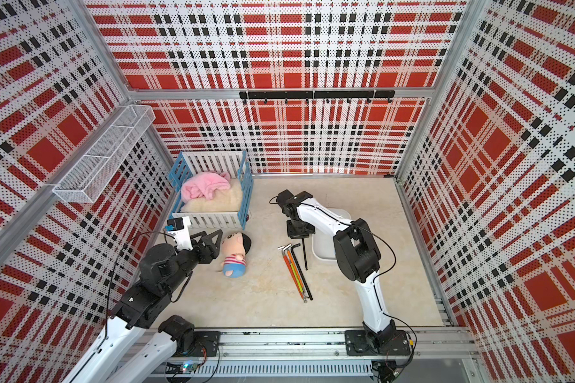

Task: Put the hex key on the desktop into the storage box
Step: Pick up the Allen key from the center of the board, then place the Allen key in the storage box.

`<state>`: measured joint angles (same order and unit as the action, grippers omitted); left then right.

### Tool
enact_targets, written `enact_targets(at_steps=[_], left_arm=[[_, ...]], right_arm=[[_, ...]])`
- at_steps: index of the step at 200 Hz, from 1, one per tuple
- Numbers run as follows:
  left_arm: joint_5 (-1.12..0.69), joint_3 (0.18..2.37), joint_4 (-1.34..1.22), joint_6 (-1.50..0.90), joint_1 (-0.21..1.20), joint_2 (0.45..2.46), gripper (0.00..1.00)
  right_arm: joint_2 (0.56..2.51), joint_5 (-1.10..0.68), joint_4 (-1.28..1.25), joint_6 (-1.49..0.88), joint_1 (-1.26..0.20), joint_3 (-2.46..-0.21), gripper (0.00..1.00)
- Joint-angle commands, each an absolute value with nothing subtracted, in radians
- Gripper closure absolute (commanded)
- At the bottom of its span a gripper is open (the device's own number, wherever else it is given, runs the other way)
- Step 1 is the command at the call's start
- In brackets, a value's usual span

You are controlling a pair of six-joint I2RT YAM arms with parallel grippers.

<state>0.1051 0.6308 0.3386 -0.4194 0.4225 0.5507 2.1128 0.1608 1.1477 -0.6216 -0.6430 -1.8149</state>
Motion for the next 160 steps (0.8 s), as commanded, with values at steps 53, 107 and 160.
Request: enact_targets(at_steps=[53, 107, 160], left_arm=[[0.088, 0.632, 0.337, -0.411, 0.429, 0.561, 0.29], [0.007, 0.618, 0.302, -0.375, 0.429, 0.557, 0.27], [-0.068, 0.591, 0.258, -0.329, 0.43, 0.506, 0.27]], right_arm=[[1.94, 0.171, 1.21, -0.599, -0.526, -1.83, 1.0], [1.883, 0.12, 1.162, -0.486, -0.34, -1.73, 1.0], [1.96, 0.1, 1.129, -0.408, -0.265, -1.731, 1.0]])
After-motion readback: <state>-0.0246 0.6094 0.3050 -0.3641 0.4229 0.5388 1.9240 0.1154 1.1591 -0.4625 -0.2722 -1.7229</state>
